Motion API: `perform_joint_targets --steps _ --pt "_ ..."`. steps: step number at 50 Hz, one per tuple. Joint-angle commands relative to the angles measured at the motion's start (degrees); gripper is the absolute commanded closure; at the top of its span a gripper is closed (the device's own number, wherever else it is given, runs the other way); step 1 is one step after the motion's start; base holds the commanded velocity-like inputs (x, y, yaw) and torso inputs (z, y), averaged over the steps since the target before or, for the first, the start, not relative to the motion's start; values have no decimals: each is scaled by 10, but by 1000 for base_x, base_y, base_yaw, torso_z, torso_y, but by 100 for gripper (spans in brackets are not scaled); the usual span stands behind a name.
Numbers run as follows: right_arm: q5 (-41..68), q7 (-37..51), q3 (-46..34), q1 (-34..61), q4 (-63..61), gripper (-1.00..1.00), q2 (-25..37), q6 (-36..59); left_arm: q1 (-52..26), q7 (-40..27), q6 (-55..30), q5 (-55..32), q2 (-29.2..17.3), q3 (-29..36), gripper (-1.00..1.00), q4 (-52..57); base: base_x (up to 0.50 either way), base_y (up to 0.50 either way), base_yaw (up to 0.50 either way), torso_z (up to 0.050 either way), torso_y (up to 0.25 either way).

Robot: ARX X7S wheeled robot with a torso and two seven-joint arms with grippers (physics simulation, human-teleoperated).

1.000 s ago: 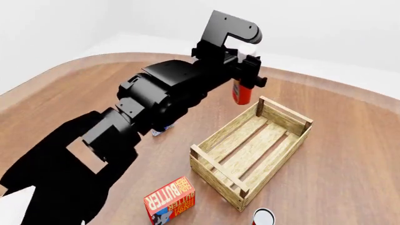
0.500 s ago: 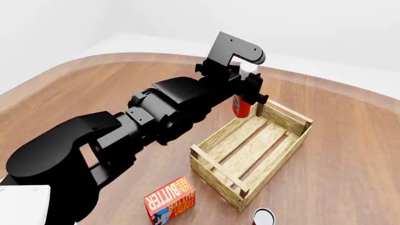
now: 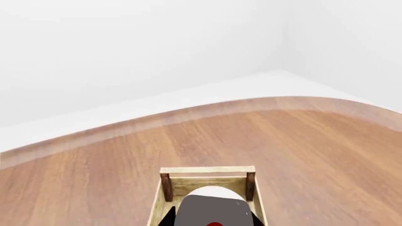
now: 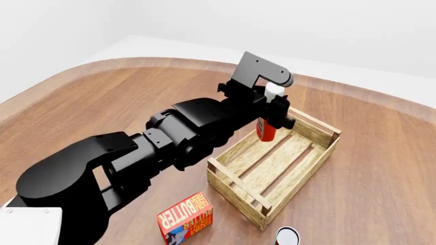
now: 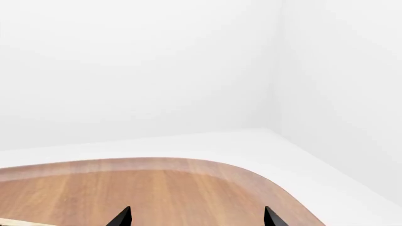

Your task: Pick up the ketchup, and put it in the wooden tray.

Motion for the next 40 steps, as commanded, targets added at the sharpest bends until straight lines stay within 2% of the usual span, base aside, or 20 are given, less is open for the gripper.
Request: perform_joint_targets --steps 1,17,40 --pt "0 7 0 -12 0 -100 3 -8 5 -4 6 -1 0 -6 100 2 0 0 0 0 0" --pt "-3 15 0 -22 -1 -100 4 -19 6 -14 5 4 0 -6 100 25 0 0 0 0 -99" --pt "-9 20 1 -32 -4 -100 3 -32 -8 -24 27 -5 0 -6 100 38 -1 0 0 0 -166"
